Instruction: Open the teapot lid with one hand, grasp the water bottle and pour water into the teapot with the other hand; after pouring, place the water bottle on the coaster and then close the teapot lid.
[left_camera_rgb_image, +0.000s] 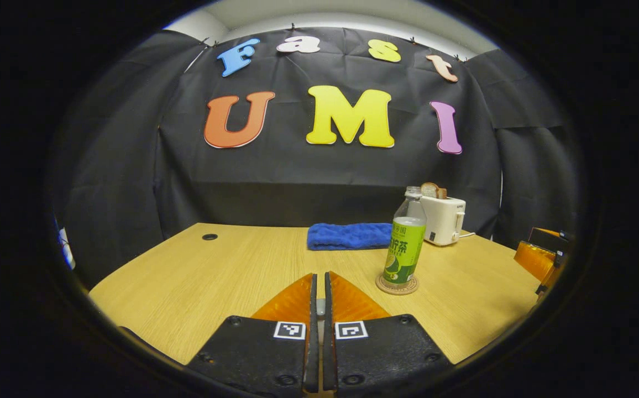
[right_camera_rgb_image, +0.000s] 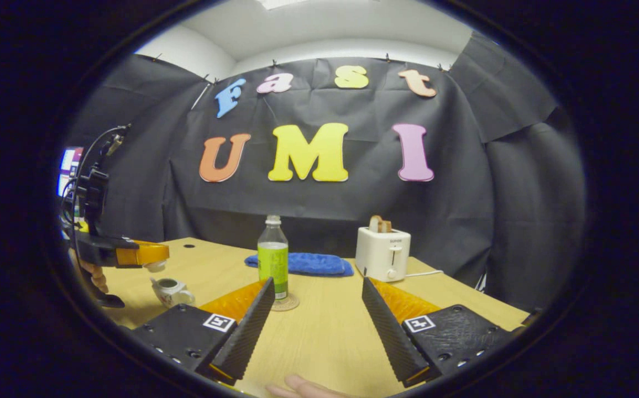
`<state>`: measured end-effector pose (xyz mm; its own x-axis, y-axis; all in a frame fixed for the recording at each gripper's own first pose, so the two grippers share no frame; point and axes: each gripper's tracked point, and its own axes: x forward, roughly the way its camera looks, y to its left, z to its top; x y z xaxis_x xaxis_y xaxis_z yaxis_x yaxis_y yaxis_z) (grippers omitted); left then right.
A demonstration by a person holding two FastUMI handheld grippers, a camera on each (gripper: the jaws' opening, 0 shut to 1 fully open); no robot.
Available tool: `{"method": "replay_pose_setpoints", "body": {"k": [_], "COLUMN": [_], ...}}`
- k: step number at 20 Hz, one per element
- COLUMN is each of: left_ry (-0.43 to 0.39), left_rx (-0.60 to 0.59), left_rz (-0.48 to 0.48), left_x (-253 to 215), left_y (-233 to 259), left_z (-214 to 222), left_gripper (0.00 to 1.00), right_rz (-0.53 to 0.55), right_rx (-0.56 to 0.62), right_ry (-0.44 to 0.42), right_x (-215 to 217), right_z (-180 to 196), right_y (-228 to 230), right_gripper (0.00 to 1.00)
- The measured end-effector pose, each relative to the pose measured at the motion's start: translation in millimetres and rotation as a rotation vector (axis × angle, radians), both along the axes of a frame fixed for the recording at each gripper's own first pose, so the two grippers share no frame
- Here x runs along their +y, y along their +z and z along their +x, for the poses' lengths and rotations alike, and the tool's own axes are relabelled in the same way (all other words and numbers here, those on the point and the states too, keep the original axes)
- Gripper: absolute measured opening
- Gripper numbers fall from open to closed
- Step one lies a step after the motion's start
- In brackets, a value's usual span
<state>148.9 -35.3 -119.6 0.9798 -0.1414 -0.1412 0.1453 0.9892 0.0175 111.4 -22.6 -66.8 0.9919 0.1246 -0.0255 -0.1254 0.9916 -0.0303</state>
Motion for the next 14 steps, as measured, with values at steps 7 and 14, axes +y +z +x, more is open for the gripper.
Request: {"method": "replay_pose_setpoints", "body": {"k": [7, 14], "left_ry": [0.036, 0.075], "left_rx": [0.032, 0.070], "left_rz": [0.038, 0.066], "left_x": [-4, 0], "left_y": [-17, -43], "left_z": [6, 14], "left_gripper": [0.05, 0.06], "right_rz": [0.050, 0.107], "right_rx": [-0.042, -0.028], "right_ry": [0.063, 0.092], "right_x": [-11, -16], "right_z": [-11, -6], "right_y": [8, 2], "right_gripper": [0.95, 0.95]}}
